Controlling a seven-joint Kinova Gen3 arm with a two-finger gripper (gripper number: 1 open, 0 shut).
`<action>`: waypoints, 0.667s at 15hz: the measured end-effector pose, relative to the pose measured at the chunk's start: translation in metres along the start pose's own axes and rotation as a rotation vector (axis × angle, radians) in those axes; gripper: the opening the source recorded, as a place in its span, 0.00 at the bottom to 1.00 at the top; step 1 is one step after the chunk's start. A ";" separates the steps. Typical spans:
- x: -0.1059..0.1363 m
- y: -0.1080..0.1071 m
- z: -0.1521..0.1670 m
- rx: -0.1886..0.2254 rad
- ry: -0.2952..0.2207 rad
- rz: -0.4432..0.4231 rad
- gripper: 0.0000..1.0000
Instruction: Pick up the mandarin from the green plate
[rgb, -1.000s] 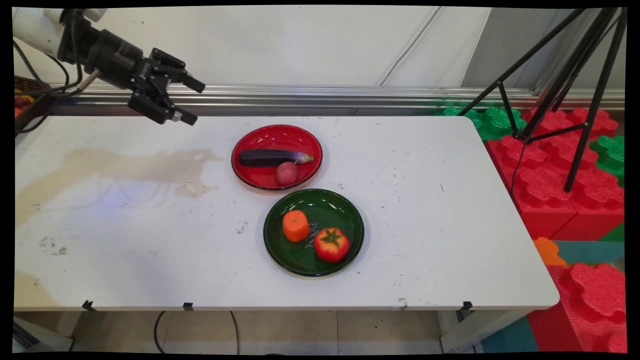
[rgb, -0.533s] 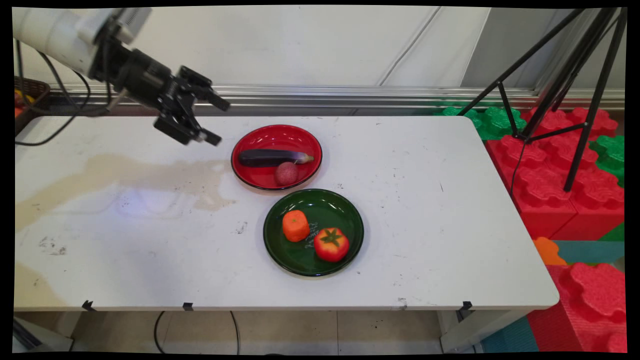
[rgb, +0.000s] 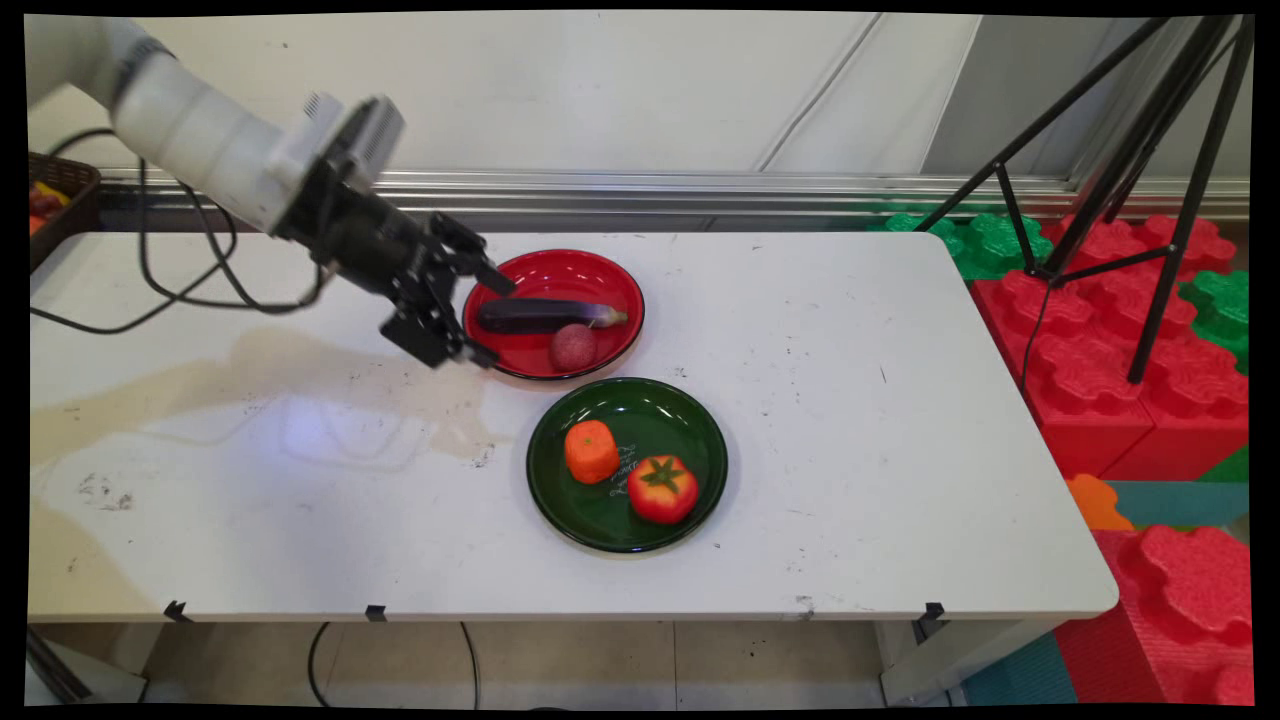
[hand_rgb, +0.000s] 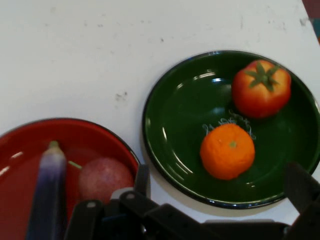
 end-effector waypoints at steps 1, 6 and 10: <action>0.000 0.002 0.010 -0.006 -0.012 0.001 1.00; 0.000 0.009 0.046 -0.026 -0.054 0.001 1.00; -0.001 0.013 0.070 -0.039 -0.084 -0.003 1.00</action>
